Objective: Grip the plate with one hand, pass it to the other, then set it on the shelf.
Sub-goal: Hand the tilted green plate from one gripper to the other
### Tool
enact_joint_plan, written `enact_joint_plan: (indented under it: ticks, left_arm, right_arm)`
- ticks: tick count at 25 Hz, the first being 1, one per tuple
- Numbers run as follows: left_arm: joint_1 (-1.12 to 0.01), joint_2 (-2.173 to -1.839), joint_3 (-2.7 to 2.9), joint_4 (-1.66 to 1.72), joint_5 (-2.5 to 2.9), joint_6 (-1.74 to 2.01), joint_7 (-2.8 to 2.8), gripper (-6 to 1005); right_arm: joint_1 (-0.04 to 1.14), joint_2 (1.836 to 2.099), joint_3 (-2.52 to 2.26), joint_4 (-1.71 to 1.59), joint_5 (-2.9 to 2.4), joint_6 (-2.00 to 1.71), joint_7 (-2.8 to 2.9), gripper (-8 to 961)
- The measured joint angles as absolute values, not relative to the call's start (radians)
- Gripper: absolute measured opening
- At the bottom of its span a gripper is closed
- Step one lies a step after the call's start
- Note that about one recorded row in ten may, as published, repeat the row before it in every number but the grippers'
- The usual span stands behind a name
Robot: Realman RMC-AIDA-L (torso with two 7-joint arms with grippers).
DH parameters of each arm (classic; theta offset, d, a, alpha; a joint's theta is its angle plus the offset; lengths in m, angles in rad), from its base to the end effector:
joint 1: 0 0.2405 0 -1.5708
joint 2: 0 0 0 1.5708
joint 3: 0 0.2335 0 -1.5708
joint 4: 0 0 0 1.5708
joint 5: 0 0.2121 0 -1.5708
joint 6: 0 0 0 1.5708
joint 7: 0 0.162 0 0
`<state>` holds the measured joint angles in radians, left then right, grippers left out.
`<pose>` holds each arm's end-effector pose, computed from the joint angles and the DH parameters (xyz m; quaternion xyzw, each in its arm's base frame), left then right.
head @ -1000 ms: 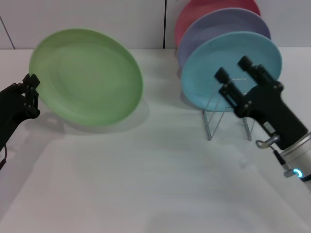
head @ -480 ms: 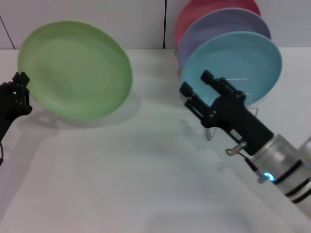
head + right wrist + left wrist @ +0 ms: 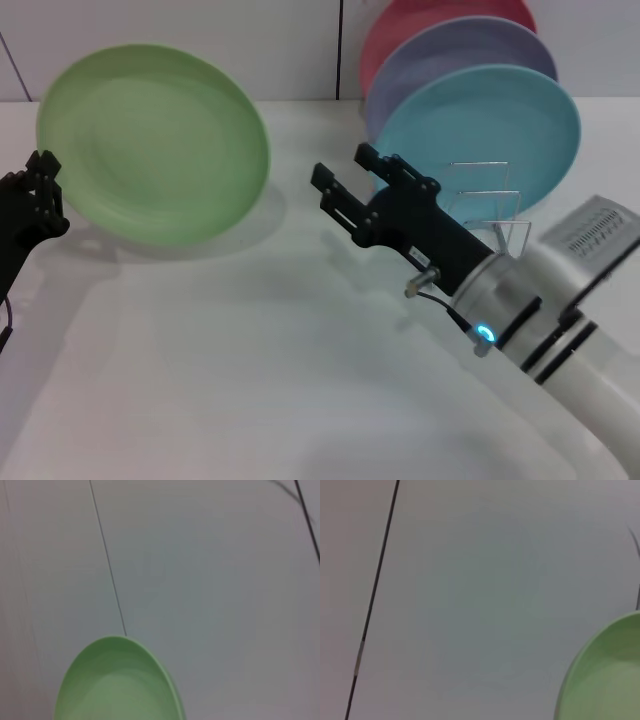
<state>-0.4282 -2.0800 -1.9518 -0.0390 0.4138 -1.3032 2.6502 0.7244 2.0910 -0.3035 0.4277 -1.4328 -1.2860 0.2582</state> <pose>-0.3141 0.3250 0.0039 -0.7042 -0.2690 -0.3727 0.5411 0.1816 0.3220 -0.1088 -0.8028 0.2332 0.4176 0.3559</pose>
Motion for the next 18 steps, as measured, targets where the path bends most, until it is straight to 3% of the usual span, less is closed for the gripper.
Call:
enact_joint_plan:
  ticks: [18]
  left_arm:
    - [-0.47,-2.08,-1.954,0.022,0.31,-1.283,2.76,64]
  right_arm:
    - [0.759,2.091,0.062,0.524,-1.718,-1.005,0.258,649]
